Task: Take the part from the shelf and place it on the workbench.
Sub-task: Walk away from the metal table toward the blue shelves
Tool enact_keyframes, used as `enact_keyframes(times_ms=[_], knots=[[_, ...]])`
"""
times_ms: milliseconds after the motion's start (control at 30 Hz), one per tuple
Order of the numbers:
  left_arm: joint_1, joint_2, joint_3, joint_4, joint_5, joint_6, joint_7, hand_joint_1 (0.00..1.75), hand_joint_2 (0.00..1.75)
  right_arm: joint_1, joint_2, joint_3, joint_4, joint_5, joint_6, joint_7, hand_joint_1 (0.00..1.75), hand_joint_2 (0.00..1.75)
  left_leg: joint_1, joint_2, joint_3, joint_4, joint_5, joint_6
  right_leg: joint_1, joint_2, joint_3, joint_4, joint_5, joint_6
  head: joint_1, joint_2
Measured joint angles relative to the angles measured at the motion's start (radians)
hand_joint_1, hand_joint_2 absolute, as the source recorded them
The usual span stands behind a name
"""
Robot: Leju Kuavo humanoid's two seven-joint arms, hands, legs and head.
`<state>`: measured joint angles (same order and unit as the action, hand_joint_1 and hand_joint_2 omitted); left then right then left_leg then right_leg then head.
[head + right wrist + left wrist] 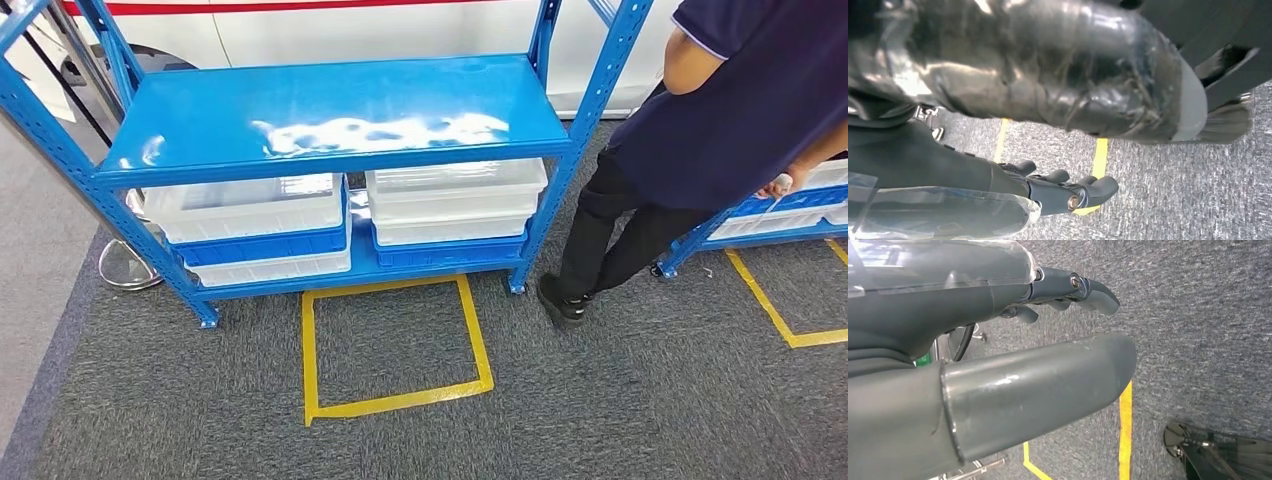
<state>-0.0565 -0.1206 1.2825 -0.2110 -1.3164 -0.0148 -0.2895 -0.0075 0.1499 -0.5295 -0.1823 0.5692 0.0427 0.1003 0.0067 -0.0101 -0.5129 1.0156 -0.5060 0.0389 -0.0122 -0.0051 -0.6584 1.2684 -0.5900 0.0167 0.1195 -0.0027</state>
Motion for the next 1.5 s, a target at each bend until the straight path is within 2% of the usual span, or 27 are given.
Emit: enact_keyframes(times_ms=[67, 100, 200, 300, 367, 433, 500, 533, 567, 633, 667, 700, 767, 833, 867, 933, 1000, 1033, 1067, 1100, 1167, 1200, 1233, 1267, 1333, 1400, 1500], knots=[[0.003, -0.002, 0.000, 0.000, -0.001, -0.001, 0.000, 0.00, 0.00, 0.005, -0.001, -0.002, 0.000, -0.002, 0.000, 0.000, 0.00, 0.00, -0.001, -0.004, 0.027, -0.002, -0.019, -0.004, 0.004, 0.001, 0.033, -0.116, 0.092, -0.012, 0.000, 0.000], [0.002, -0.004, 0.000, 0.000, -0.002, -0.002, 0.000, 0.00, 0.00, 0.007, -0.002, -0.004, 0.000, -0.002, 0.000, 0.000, 0.00, 0.00, -0.001, -0.006, 0.037, -0.004, -0.027, -0.007, 0.009, 0.002, 0.045, -0.160, 0.107, -0.018, 0.000, 0.000], [-0.002, -0.007, 0.000, 0.000, -0.003, -0.002, 0.000, 0.00, 0.00, 0.006, -0.004, -0.008, 0.001, -0.004, 0.000, 0.000, 0.00, 0.00, -0.001, -0.006, 0.056, -0.002, -0.040, -0.027, 0.021, 0.006, 0.058, -0.211, 0.085, -0.035, 0.001, 0.000], [-0.003, -0.008, 0.000, 0.000, -0.004, -0.002, 0.000, 0.00, 0.00, 0.009, -0.004, -0.008, 0.001, -0.004, 0.000, 0.001, 0.00, 0.00, -0.002, -0.003, 0.068, 0.031, -0.050, -0.042, 0.013, 0.004, 0.104, -0.231, 0.091, -0.053, 0.001, 0.000], [-0.004, -0.010, 0.000, 0.000, -0.005, -0.002, -0.001, 0.00, 0.00, 0.009, -0.004, -0.009, 0.001, -0.004, 0.000, 0.001, 0.00, 0.00, 0.001, 0.002, 0.013, 0.132, -0.078, -0.049, 0.010, 0.000, 0.131, -0.239, 0.081, -0.059, 0.000, 0.000], [-0.003, -0.010, 0.000, 0.000, -0.006, -0.002, -0.002, 0.00, 0.00, 0.008, -0.004, -0.009, 0.001, -0.004, 0.000, 0.000, 0.00, 0.00, 0.003, 0.003, -0.084, 0.252, -0.125, -0.056, 0.008, 0.001, 0.154, -0.243, 0.062, -0.062, -0.001, 0.000], [0.001, -0.010, 0.000, 0.000, -0.006, -0.002, -0.001, 0.00, 0.00, 0.008, -0.004, -0.010, 0.001, -0.004, 0.001, 0.000, 0.00, 0.00, 0.004, 0.003, -0.147, 0.276, -0.152, -0.058, 0.007, 0.004, 0.187, -0.248, 0.037, -0.060, -0.001, 0.000], [0.004, -0.010, 0.000, 0.000, -0.006, -0.002, 0.000, 0.00, 0.00, 0.009, -0.004, -0.010, 0.001, -0.004, 0.001, 0.000, 0.00, 0.00, 0.004, 0.003, -0.160, 0.244, -0.135, -0.056, 0.007, 0.005, 0.209, -0.250, 0.023, -0.057, -0.001, 0.000], [0.008, -0.010, 0.000, 0.000, -0.006, -0.002, 0.000, 0.00, 0.00, 0.011, -0.004, -0.011, 0.001, -0.004, 0.001, 0.001, 0.00, 0.00, 0.003, 0.004, -0.165, 0.191, -0.086, -0.051, 0.007, 0.005, 0.228, -0.253, 0.007, -0.055, -0.001, 0.000], [0.017, -0.008, 0.000, 0.000, -0.006, -0.002, 0.000, 0.00, 0.00, 0.014, -0.003, -0.013, 0.004, -0.004, 0.001, 0.001, 0.00, 0.00, -0.004, 0.008, -0.174, 0.093, 0.046, -0.038, 0.009, 0.006, 0.258, -0.252, -0.024, -0.046, 0.000, 0.000], [0.018, -0.008, 0.000, 0.000, -0.006, -0.002, 0.000, 0.00, 0.00, 0.013, -0.002, -0.013, 0.005, -0.004, 0.001, 0.001, 0.00, 0.00, -0.009, 0.009, -0.175, 0.067, 0.089, -0.031, 0.009, 0.006, 0.268, -0.257, -0.038, -0.040, 0.000, 0.000], [0.018, -0.007, 0.000, 0.000, -0.006, -0.001, 0.000, 0.00, 0.00, 0.011, -0.001, -0.014, 0.006, -0.004, 0.001, 0.001, 0.00, 0.00, -0.011, 0.009, -0.172, 0.056, 0.102, -0.025, 0.010, 0.007, 0.279, -0.258, -0.042, -0.033, 0.000, 0.000], [0.013, -0.008, 0.000, 0.000, -0.006, -0.001, 0.000, 0.00, 0.00, 0.006, -0.001, -0.014, 0.004, -0.004, 0.001, 0.001, 0.00, 0.00, -0.010, 0.006, -0.139, 0.039, 0.083, -0.012, 0.008, 0.005, 0.292, -0.244, -0.029, -0.019, 0.001, 0.000], [0.011, -0.008, 0.000, 0.000, -0.006, -0.001, 0.000, 0.00, 0.00, 0.002, -0.001, -0.015, 0.003, -0.004, 0.000, 0.000, 0.00, 0.00, -0.005, 0.004, -0.094, 0.013, 0.068, 0.001, 0.007, 0.004, 0.257, -0.158, -0.004, -0.009, 0.001, 0.000], [0.010, -0.009, 0.000, 0.000, -0.006, -0.001, 0.000, 0.00, 0.00, 0.001, -0.001, -0.015, 0.002, -0.004, 0.001, 0.000, 0.00, 0.00, -0.003, 0.003, -0.073, 0.004, 0.060, 0.006, 0.006, 0.004, 0.217, -0.099, -0.009, -0.005, 0.001, 0.000], [0.006, -0.009, 0.000, 0.000, -0.006, -0.001, 0.000, 0.00, 0.00, -0.001, -0.001, -0.015, 0.002, -0.004, 0.001, 0.000, 0.00, 0.00, -0.002, 0.003, -0.042, -0.007, 0.041, 0.009, 0.002, 0.005, 0.136, -0.010, -0.051, 0.002, 0.000, 0.000], [0.005, -0.009, 0.000, 0.000, -0.007, -0.001, 0.000, 0.00, 0.00, -0.001, -0.001, -0.016, 0.002, -0.004, 0.001, 0.000, 0.00, 0.00, 0.000, 0.000, -0.012, -0.011, 0.019, 0.008, -0.001, 0.005, 0.078, 0.016, -0.114, 0.008, 0.001, 0.000], [0.005, -0.009, 0.000, 0.000, -0.007, -0.001, 0.000, 0.00, 0.00, 0.000, -0.001, -0.016, 0.003, -0.004, 0.001, 0.001, 0.00, 0.00, 0.001, -0.003, 0.007, -0.012, 0.005, 0.006, -0.003, 0.005, 0.057, 0.006, -0.132, 0.010, 0.001, 0.000], [0.006, -0.009, 0.000, 0.000, -0.007, -0.001, 0.000, 0.00, 0.00, 0.003, -0.001, -0.017, 0.003, -0.004, 0.001, 0.001, 0.00, 0.00, 0.003, -0.007, 0.030, -0.012, -0.012, 0.003, -0.004, 0.005, 0.037, -0.020, -0.134, 0.012, 0.001, 0.000], [0.008, -0.009, 0.000, 0.000, -0.008, -0.001, 0.000, 0.00, 0.00, 0.007, -0.001, -0.017, 0.003, -0.004, 0.001, 0.001, 0.00, 0.00, 0.004, -0.009, 0.051, -0.012, -0.030, -0.001, -0.004, 0.005, 0.024, -0.063, -0.096, 0.011, 0.001, 0.000], [0.012, -0.010, 0.000, 0.000, -0.009, -0.002, 0.000, 0.00, 0.00, 0.019, -0.001, -0.020, 0.004, -0.003, 0.000, 0.001, 0.00, 0.00, 0.005, -0.012, 0.089, -0.008, -0.065, -0.010, -0.002, 0.004, 0.003, -0.149, 0.055, 0.005, 0.001, 0.000], [0.012, -0.010, 0.000, 0.000, -0.009, -0.002, 0.000, 0.00, 0.00, 0.021, -0.002, -0.021, 0.005, -0.002, 0.000, 0.002, 0.00, 0.00, 0.003, -0.013, 0.101, -0.008, -0.081, -0.017, 0.001, 0.005, 0.000, -0.172, 0.117, -0.001, 0.000, 0.000], [0.011, -0.010, 0.000, 0.000, -0.009, -0.001, 0.000, 0.00, 0.00, 0.020, -0.002, -0.023, 0.006, 0.000, 0.000, 0.003, 0.00, 0.00, 0.002, -0.014, 0.112, -0.007, -0.092, -0.024, 0.003, 0.006, 0.000, -0.181, 0.149, -0.007, 0.000, 0.000], [0.008, -0.011, 0.000, 0.000, -0.010, -0.001, 0.000, 0.00, 0.00, 0.016, -0.002, -0.024, 0.005, 0.002, 0.000, 0.003, 0.00, 0.00, 0.002, -0.015, 0.117, -0.006, -0.095, -0.031, 0.005, 0.007, 0.007, -0.182, 0.147, -0.014, 0.000, 0.000], [0.000, -0.011, -0.001, 0.000, -0.010, 0.002, 0.000, 0.00, 0.00, 0.010, -0.002, -0.025, 0.004, 0.004, 0.000, 0.002, 0.00, 0.00, 0.005, -0.011, 0.108, 0.028, -0.086, -0.041, 0.003, 0.008, 0.028, -0.195, 0.138, -0.028, 0.000, 0.000], [-0.005, -0.012, -0.001, 0.000, -0.011, 0.004, -0.002, 0.00, 0.00, 0.007, -0.002, -0.025, 0.004, 0.006, -0.001, 0.000, 0.00, 0.00, 0.007, -0.005, 0.055, 0.121, -0.094, -0.050, 0.000, 0.007, 0.056, -0.214, 0.128, -0.040, 0.000, 0.000], [-0.003, -0.012, -0.001, 0.000, -0.016, 0.004, -0.003, 0.00, 0.00, 0.005, -0.002, -0.027, 0.004, 0.008, 0.001, 0.000, 0.00, 0.00, 0.007, 0.000, -0.055, 0.253, -0.170, -0.058, 0.001, 0.007, 0.093, -0.224, 0.105, -0.047, 0.000, 0.000]])
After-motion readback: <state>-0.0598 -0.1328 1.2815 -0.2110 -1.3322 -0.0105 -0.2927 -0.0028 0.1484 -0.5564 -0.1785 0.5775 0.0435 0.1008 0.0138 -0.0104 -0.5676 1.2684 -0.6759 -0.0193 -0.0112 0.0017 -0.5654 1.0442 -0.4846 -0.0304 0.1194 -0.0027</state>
